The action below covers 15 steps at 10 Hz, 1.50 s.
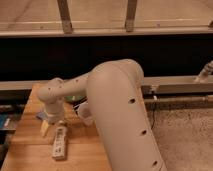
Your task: Place the bottle in the ceramic bowl
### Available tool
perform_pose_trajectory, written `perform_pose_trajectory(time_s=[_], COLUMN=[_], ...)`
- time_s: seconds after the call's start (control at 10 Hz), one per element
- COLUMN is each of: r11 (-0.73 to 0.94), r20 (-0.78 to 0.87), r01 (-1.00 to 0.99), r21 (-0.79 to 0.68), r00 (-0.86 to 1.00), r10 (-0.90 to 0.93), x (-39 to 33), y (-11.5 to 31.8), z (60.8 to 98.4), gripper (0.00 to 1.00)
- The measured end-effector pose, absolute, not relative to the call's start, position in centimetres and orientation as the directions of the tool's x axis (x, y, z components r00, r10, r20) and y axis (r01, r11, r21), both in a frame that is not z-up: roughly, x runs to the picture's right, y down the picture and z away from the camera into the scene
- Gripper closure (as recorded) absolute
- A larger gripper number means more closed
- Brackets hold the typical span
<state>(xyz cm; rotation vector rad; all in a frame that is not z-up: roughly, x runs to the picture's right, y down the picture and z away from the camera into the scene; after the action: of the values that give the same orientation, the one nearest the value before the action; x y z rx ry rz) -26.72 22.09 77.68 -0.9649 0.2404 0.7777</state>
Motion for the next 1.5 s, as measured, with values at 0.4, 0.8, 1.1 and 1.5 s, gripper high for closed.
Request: perform_pose_trajectory(time_s=[0.4,0.8,1.1,1.5], r11=[0.291,0.256,0.285,0.29], r20=[-0.565,-0.56,-0.529,-0.511], r01=[-0.722,-0.726,-0.724,-0.712], r21=[-0.628,-0.638,-0.629,-0.639], r00=[0.68,0.666,0.666,0.676], r10=[0.467,0.492,0.525,0.532], x=[-25.1,-25.2,-25.9,-26.4], y=[24.1,24.9,25.3,25.3], z=[78.3,78.7,78.6,78.4], gripper=[0.2,0.22,0.7,1.0])
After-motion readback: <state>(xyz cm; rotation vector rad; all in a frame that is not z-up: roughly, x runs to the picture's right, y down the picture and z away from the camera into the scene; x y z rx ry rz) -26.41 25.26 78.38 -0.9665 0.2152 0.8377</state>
